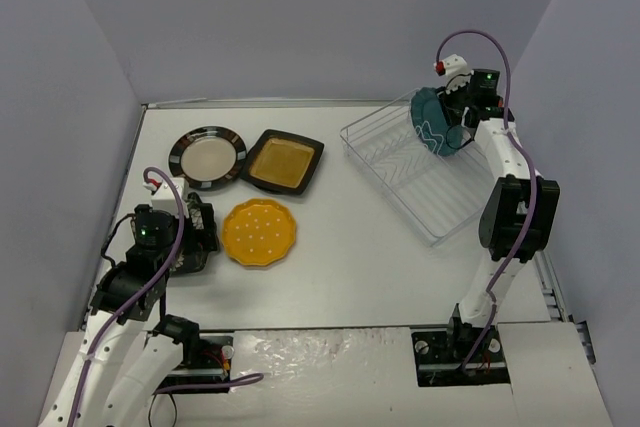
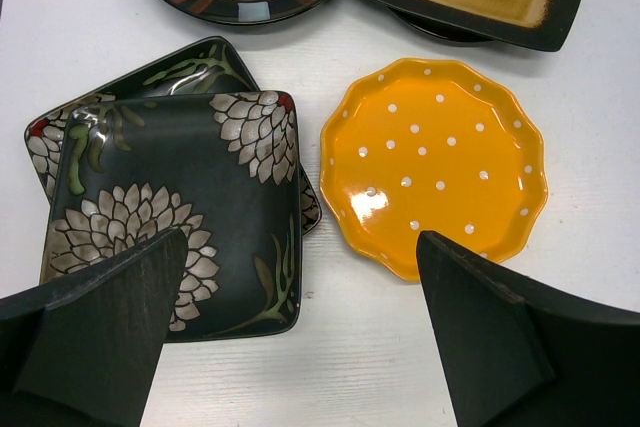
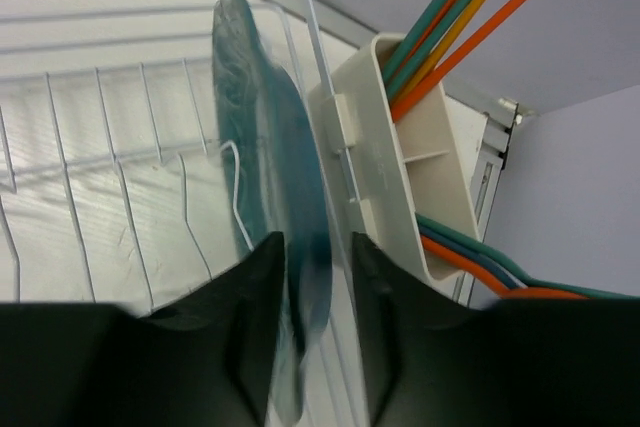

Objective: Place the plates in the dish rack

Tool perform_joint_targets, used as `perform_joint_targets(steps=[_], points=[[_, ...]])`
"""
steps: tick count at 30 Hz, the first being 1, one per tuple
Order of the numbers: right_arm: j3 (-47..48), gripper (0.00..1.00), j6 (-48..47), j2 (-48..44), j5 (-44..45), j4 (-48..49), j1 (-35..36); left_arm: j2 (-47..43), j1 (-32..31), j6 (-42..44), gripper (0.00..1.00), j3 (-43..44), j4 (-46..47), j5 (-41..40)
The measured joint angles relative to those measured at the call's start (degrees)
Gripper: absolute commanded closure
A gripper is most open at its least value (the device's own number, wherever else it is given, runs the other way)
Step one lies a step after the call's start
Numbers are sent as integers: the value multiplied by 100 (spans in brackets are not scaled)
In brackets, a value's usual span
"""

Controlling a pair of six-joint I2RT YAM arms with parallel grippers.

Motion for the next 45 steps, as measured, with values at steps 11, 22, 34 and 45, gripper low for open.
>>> perform_joint_targets(steps=[11, 22, 34, 45], points=[[21, 23, 267, -113, 102, 473, -7, -15, 0, -20, 3, 0, 0, 0], [-1154, 6, 1696, -2444, 854, 729, 1155, 303, 0, -1633, 3, 16, -338, -86], [-3606, 2, 3694, -3498, 892, 1006, 4047, 1877, -498, -3816, 12, -340, -445, 187], [-4352, 2, 4579, -3649, 855, 1381, 4464, 2390, -970, -5087, 33, -512, -221, -256]])
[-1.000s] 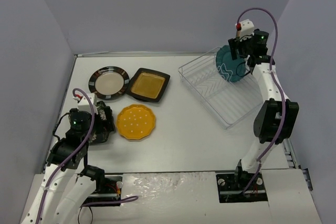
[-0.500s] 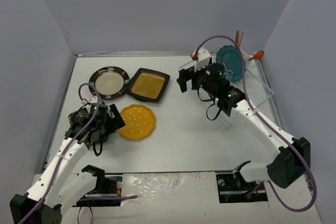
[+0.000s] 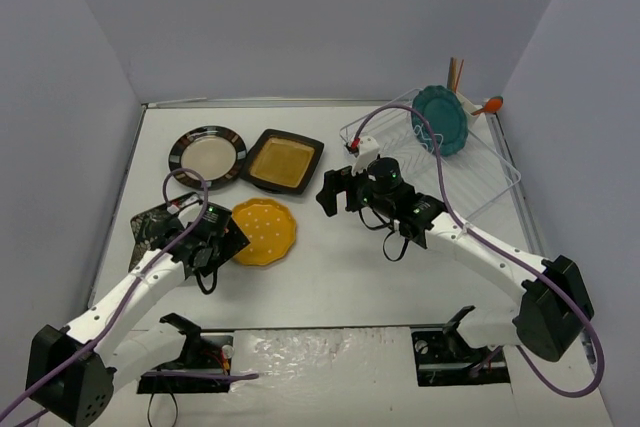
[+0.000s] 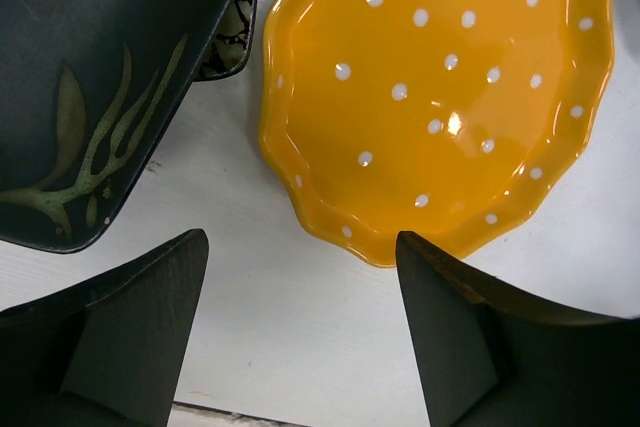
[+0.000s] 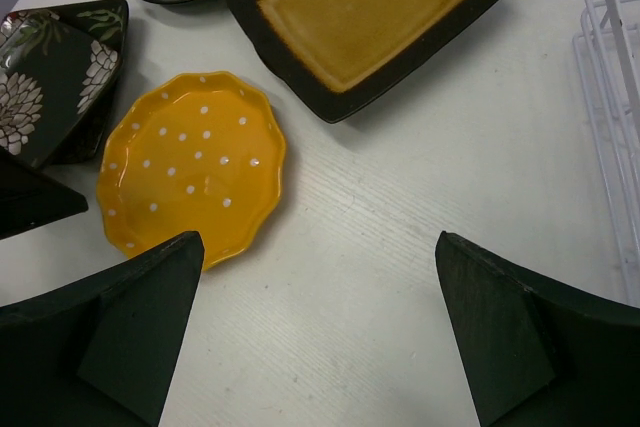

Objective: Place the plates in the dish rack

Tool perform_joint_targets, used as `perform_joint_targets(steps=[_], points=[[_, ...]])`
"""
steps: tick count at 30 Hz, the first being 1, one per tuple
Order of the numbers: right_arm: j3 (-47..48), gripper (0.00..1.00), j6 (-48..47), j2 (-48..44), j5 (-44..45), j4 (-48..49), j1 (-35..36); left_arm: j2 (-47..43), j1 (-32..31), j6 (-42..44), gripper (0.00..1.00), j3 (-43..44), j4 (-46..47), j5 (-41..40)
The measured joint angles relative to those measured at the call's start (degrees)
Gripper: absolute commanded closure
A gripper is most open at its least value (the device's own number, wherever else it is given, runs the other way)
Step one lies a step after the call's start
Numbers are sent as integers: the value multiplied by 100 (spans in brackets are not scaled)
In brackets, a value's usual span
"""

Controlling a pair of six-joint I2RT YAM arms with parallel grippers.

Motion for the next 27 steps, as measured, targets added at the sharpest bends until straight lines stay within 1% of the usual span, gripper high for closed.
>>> perform_joint_targets(steps=[8, 19, 24, 26, 27], points=[[-230, 1, 189, -139, -60, 181, 3, 540, -5, -327, 46, -401, 474, -19], [-390, 1, 367, -139, -195, 392, 7, 1125, -7, -410, 63, -423, 1110, -106], [-592, 1, 519, -139, -212, 514, 40, 1196, -7, -498, 79, -625, 1430, -111], [-695, 1, 619, -139, -239, 562, 47, 1146, -5, -535, 83, -675, 1506, -128], [-735, 1, 655, -137, -248, 572, 52, 1130, -5, -551, 89, -695, 1549, -136]])
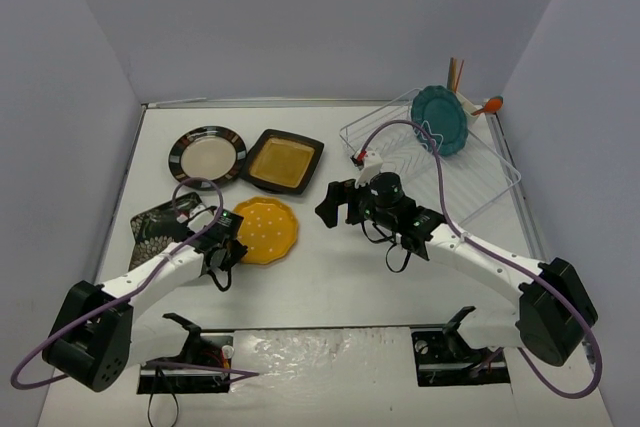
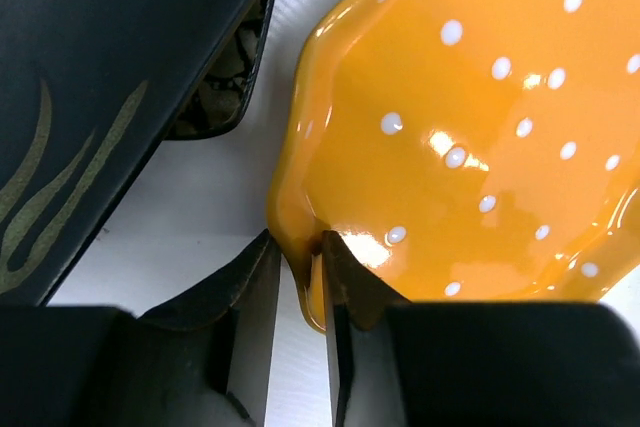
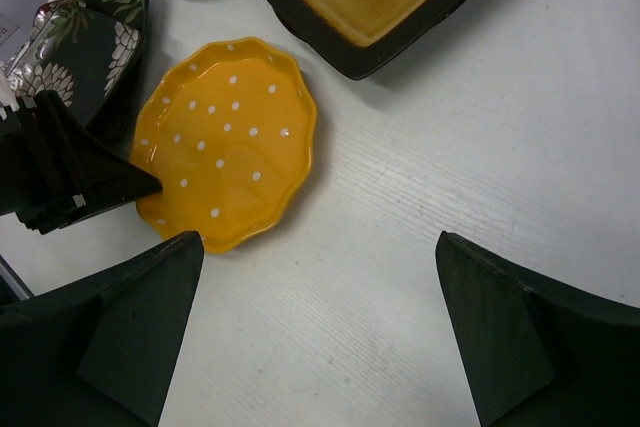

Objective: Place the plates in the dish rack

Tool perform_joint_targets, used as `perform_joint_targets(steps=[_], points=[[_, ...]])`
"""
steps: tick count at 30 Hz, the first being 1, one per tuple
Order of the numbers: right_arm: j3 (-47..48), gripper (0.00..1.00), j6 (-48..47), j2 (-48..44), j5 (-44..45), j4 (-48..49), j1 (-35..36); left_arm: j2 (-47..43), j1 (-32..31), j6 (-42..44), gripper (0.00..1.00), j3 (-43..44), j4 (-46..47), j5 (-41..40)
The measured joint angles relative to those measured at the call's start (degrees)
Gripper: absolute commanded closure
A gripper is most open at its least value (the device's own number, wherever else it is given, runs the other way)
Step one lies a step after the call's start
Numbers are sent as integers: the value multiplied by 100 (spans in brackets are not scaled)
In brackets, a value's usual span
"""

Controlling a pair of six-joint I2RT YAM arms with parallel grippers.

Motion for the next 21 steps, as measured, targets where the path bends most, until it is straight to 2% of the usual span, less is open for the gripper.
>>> perform_joint_targets(steps=[1, 2, 6, 12, 21], points=[[-43, 1, 51, 0, -9, 35, 5, -9, 0, -21, 97, -10, 28, -8], [-87, 1, 109, 0, -16, 84, 10, -14, 0, -47, 100, -16, 53, -14], [-305, 1, 393, 0, -23, 326, 50, -23, 26, -200, 100, -35, 303, 53], [-794, 1, 1154, 111, -24, 852, 93, -328, -11, -216, 100, -56, 18, 340], [-1238, 1, 2438, 1061, -371, 1756, 181, -884, -11, -403, 100, 29, -608, 562]])
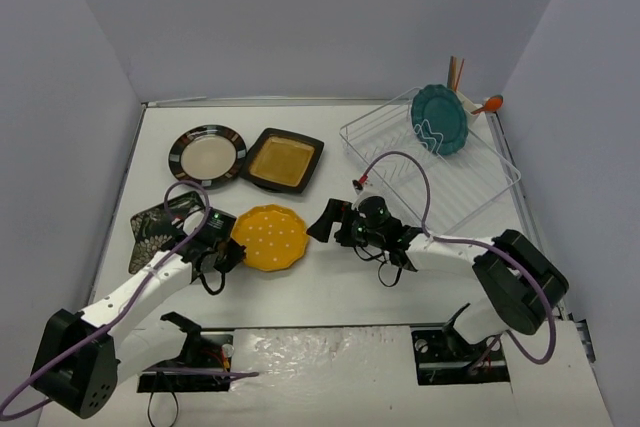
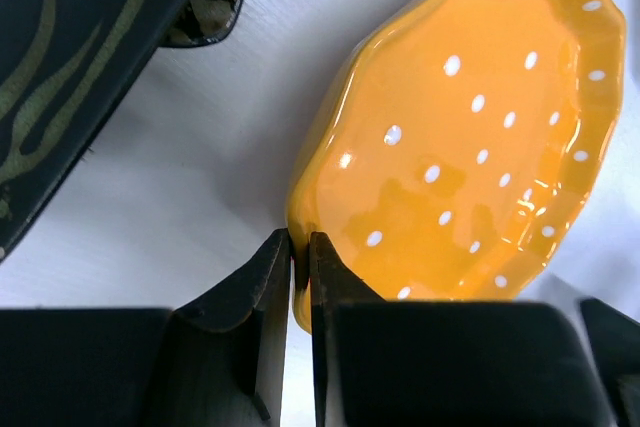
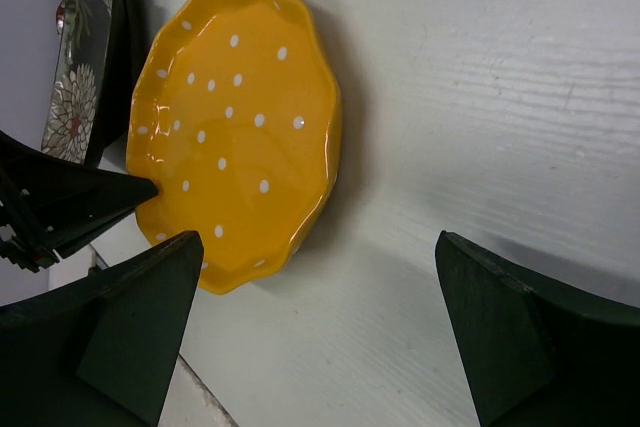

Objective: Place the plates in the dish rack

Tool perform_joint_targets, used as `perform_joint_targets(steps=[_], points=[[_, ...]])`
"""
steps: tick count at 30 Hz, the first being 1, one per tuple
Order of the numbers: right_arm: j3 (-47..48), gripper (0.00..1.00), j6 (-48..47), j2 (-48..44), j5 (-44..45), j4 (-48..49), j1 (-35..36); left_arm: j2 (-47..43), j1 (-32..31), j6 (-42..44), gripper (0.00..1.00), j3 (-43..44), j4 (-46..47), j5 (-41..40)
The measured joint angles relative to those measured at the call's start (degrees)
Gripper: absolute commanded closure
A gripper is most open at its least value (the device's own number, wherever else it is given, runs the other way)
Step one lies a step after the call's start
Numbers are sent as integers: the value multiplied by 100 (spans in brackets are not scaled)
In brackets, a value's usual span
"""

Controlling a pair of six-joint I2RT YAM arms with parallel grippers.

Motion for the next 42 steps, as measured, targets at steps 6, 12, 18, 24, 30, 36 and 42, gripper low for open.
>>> perform_joint_targets(steps=[6, 12, 18, 24, 30, 36, 42], points=[[-62, 2, 606, 685, -317, 704, 132, -107, 0, -235, 100, 53, -49, 187], [-66, 3, 1050, 1198, -546, 1424, 211, -173, 0, -446, 100, 54, -40, 328], [80, 7, 1446, 1737, -846, 2162, 219, -213, 0, -663, 100, 54, 35, 542], [159, 15, 1758, 2082, -1057, 2642, 220, -281, 0, -807, 100, 52, 134, 662], [188, 35, 1859, 2204, -1119, 2727, 220, -365, 0, -884, 100, -50, 194, 690], [174, 58, 1879, 2240, -1121, 2614, 220, -437, 0, -944, 100, -227, 279, 728], [114, 79, 1910, 2238, -1060, 2554, 219, -483, 0, -969, 100, -416, 373, 785]])
